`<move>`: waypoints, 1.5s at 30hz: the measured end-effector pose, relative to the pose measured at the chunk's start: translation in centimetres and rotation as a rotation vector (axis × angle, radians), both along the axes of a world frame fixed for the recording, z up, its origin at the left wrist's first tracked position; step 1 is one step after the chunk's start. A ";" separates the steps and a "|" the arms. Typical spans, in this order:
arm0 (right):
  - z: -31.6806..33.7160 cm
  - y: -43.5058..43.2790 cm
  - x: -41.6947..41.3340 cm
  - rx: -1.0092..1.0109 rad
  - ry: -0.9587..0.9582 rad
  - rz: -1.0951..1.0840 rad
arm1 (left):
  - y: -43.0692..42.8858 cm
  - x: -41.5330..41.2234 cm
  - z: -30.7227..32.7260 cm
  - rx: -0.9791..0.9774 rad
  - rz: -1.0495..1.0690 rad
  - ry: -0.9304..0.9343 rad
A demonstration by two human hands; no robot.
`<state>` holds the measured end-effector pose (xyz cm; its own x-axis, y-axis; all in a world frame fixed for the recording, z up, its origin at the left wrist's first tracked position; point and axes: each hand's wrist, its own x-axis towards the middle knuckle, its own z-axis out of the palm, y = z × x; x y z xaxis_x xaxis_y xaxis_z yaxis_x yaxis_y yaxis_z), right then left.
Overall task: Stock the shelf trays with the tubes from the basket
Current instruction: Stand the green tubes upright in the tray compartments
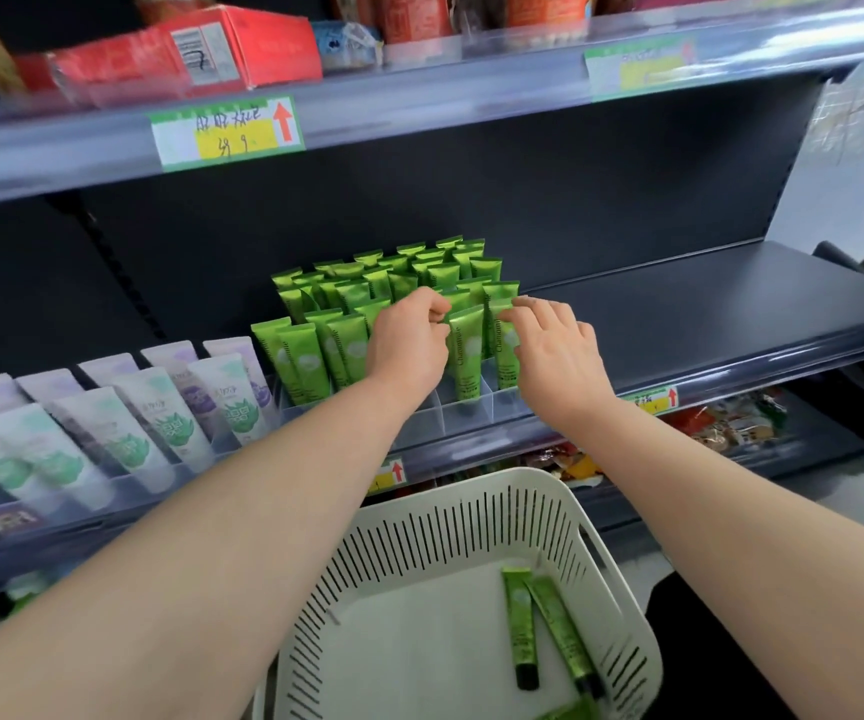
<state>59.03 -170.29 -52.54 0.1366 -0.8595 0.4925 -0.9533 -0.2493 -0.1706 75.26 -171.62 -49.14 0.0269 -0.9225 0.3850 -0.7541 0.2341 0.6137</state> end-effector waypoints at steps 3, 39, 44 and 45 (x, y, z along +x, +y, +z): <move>-0.9 1.9 0.3 0.013 0.018 0.014 | 1.9 0.3 -0.4 0.034 -0.014 -0.065; -27.8 8.2 4.3 1.267 0.231 0.148 | 8.8 6.9 -29.5 0.969 -0.096 -0.213; -27.4 8.5 6.7 1.203 0.104 0.243 | 9.9 8.0 -30.9 1.041 -0.065 -0.263; -27.0 8.0 6.4 1.126 0.103 0.186 | 10.0 8.0 -31.0 1.044 -0.060 -0.270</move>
